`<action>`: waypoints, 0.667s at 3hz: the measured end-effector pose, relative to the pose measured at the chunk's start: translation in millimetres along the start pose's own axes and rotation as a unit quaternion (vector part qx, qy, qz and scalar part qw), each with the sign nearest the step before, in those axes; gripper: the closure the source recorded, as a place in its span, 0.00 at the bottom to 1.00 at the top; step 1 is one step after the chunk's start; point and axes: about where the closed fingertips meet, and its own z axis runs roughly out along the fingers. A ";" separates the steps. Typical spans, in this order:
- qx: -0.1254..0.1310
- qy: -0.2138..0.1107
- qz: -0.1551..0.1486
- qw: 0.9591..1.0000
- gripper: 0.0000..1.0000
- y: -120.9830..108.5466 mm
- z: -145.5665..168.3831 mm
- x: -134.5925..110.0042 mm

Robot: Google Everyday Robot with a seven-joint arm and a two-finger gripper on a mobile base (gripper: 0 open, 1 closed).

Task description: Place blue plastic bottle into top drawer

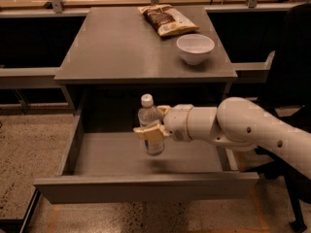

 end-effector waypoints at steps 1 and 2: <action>0.000 0.013 0.014 1.000 0.76 4.2 4.0 30.1; 0.016 -0.012 0.029 0.999 0.53 -7.5 3.1 51.4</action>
Offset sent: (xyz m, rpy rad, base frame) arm 0.0111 -0.0471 -0.0810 0.1275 0.0062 -0.1070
